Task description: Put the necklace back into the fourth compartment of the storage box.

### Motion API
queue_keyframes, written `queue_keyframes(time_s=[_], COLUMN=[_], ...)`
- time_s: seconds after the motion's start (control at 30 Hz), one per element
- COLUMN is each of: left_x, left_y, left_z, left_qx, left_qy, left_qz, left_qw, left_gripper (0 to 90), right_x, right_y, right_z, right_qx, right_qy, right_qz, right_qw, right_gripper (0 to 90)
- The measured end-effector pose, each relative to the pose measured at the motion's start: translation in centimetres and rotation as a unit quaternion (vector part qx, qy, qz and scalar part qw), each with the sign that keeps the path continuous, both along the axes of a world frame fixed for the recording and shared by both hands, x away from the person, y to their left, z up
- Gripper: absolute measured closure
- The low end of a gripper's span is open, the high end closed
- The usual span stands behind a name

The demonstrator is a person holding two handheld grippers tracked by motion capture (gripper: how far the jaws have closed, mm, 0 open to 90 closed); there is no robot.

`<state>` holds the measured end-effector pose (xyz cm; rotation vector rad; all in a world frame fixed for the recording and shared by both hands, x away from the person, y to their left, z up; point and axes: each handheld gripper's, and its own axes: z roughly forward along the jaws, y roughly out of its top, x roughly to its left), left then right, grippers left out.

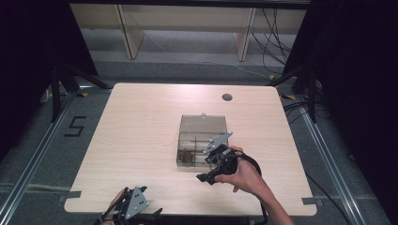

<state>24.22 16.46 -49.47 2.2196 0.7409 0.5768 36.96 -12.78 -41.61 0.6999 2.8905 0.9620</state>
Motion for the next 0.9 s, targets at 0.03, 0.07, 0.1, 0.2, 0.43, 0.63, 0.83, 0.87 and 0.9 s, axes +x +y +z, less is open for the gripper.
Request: queue_keyframes(time_s=[0.03,0.07,0.1,0.2,0.43,0.63,0.83,0.87,0.9], left_x=[0.0,0.0,0.0,0.1,-0.1,0.0,-0.1,-0.1,-0.1], left_y=[0.0,0.0,0.0,0.1,-0.1,0.0,-0.1,-0.1,-0.1], left_z=[0.0,0.0,0.0,0.1,0.1,0.2,0.0,0.1,0.1], left_qx=[0.000,0.002,0.000,0.012,0.005,0.011,0.008,0.008,0.008], left_qy=[0.000,-0.002,0.000,0.004,-0.002,0.000,-0.006,-0.006,-0.006], left_qz=[0.000,0.001,0.001,-0.009,-0.002,-0.014,0.000,-0.002,-0.002], left_qw=[1.0000,1.0000,1.0000,0.9999,1.0000,0.9998,1.0000,0.9999,0.9999], left_gripper=[15.5,15.5,15.5,15.5,15.5,15.5,15.5,15.5,15.5], right_x=[0.0,-0.1,-0.2,-0.5,-1.1,-1.4,-1.6,-1.6,-1.6], right_y=[0.0,-0.1,-0.1,-0.5,-1.0,-1.7,-1.9,-2.0,-2.0], right_z=[0.0,-0.1,-0.2,-0.7,-1.4,-1.7,-2.2,-2.3,-2.3], right_qx=[0.000,0.001,0.006,0.019,0.013,0.021,0.028,0.029,0.029], right_qy=[0.000,0.003,0.002,0.000,0.007,-0.002,-0.002,-0.002,-0.002], right_qz=[0.000,-0.001,-0.006,-0.004,-0.006,-0.011,-0.015,-0.016,-0.016], right_qw=[1.0000,1.0000,1.0000,0.9998,0.9999,0.9997,0.9995,0.9994,0.9994], right_gripper=[29.2,29.2,29.2,29.2,29.0,28.3,26.1,25.9,25.9])
